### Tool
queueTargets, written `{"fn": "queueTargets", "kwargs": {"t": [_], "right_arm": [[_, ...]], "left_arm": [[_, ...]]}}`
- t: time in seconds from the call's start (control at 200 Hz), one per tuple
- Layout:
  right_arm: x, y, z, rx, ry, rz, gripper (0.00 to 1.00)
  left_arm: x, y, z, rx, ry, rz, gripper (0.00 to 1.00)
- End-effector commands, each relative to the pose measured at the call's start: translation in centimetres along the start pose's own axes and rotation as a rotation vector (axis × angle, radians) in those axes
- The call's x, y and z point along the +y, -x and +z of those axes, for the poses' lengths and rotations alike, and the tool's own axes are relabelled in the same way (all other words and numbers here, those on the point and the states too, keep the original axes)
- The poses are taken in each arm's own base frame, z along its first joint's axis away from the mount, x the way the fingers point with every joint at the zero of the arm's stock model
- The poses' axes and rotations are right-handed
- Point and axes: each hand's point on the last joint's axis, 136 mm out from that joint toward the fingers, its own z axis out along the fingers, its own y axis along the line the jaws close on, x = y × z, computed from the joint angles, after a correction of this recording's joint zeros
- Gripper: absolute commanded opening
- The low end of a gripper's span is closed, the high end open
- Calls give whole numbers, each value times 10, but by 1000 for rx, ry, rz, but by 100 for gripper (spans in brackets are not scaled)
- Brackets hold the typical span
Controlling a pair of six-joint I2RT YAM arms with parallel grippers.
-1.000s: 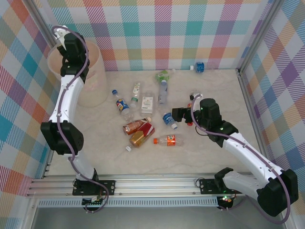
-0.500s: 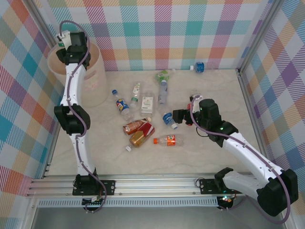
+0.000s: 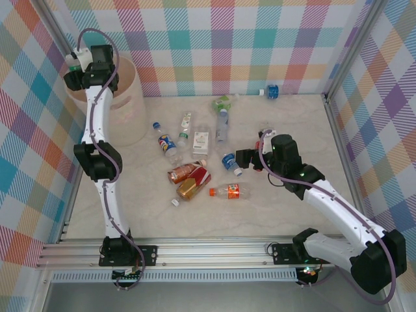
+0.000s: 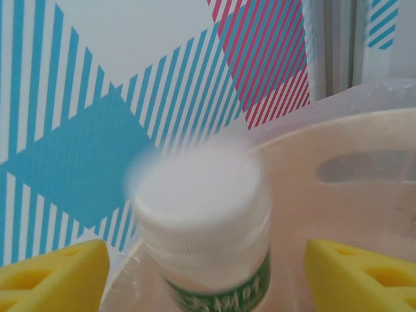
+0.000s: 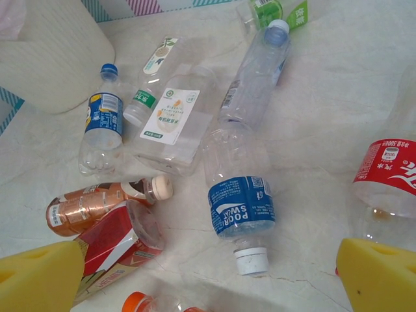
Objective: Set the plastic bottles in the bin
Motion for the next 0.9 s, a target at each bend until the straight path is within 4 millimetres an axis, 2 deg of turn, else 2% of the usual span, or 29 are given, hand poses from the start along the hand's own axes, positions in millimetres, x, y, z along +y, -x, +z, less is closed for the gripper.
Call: {"fn": "queueTargets", "kwargs": {"t": [0.0,0.29,0.48,0.635,0.74,0.895], "right_arm": [[8,13,-4,-26,15,-11,100],[0,18,-13,-81,-23,15,100],[-5,25,-20,-154,-43,46,100],[-11,22,-21,-152,-72,72,100],[-14,20,-21,-151,-80,83,100],[-14,18,-18,-149,-78,90,100]], "left_arm": [[34,28,-20,-34,17,-61,85],[44,36,-48,3,-118,-170,100],[37,34,-92,58,-283,-237,100],[25,26,-142,85,-447,-273,100],[18,3,-173,130,-550,-303,100],[15,-52,-218,240,-694,-345,100]]}}
